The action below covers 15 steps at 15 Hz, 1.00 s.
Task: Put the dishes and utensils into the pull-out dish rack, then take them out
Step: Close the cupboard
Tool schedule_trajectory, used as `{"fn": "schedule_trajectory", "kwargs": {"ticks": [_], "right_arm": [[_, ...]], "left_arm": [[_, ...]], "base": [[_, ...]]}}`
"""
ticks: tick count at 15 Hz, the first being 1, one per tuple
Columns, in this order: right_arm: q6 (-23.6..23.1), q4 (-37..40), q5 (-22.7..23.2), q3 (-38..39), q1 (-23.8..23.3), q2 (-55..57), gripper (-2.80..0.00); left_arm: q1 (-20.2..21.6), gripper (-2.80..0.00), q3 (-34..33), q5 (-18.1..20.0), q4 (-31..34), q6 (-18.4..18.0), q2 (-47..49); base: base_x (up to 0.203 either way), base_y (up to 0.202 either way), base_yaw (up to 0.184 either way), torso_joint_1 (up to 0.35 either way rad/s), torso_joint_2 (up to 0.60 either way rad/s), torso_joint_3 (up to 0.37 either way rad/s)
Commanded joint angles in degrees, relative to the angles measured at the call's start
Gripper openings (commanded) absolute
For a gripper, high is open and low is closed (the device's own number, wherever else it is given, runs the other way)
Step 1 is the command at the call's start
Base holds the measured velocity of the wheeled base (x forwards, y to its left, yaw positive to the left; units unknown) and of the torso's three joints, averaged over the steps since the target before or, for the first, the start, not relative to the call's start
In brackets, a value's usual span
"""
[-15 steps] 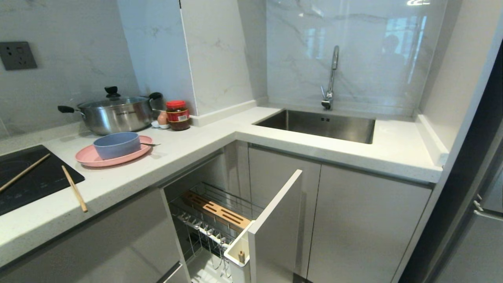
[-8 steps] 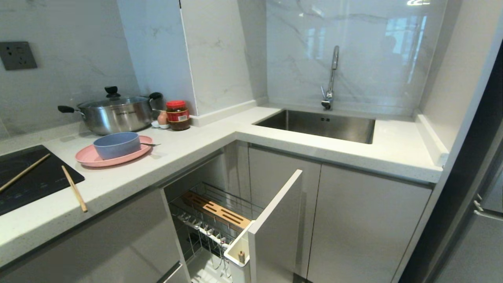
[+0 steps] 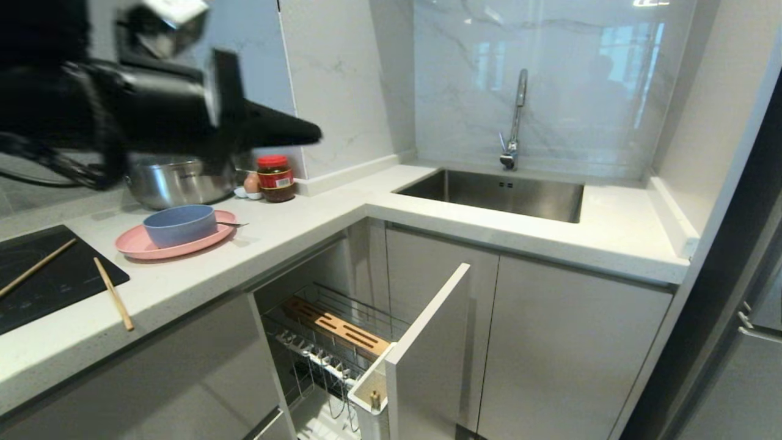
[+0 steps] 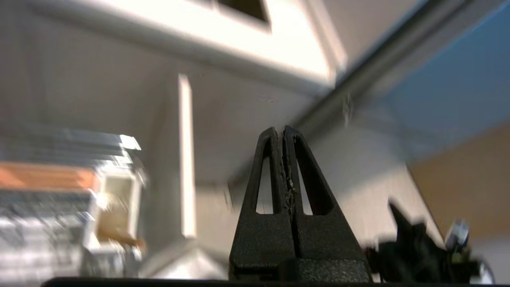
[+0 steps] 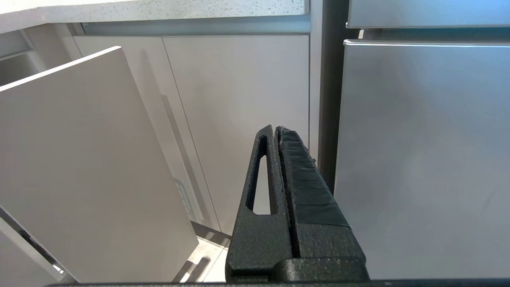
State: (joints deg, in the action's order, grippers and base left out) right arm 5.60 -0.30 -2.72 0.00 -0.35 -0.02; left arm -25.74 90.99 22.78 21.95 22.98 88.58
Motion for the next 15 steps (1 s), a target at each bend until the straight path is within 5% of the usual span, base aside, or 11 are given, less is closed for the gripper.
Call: {"fn": "schedule_trajectory", "kwargs": {"ticks": [1, 7, 15], "right_arm": [[0.0, 0.0, 0.0, 0.0, 0.0, -0.2, -2.80], [0.0, 0.0, 0.0, 0.0, 0.0, -0.2, -2.80], [0.0, 0.0, 0.0, 0.0, 0.0, -0.2, -2.80]], "left_arm": [[-6.6, -2.80, 0.3, 0.2, 1.3, 0.1, 12.3], [-13.4, -2.80, 0.2, -2.5, 1.9, 0.0, 26.2], [-14.7, -2.80, 1.3, -13.6, 2.0, -3.3, 35.1]], "base": [[0.000, 0.000, 0.000, 0.000, 0.00, 0.000], [0.000, 0.000, 0.000, 0.000, 0.00, 0.000], [0.000, 0.000, 0.000, 0.000, 0.00, 0.000]]}}
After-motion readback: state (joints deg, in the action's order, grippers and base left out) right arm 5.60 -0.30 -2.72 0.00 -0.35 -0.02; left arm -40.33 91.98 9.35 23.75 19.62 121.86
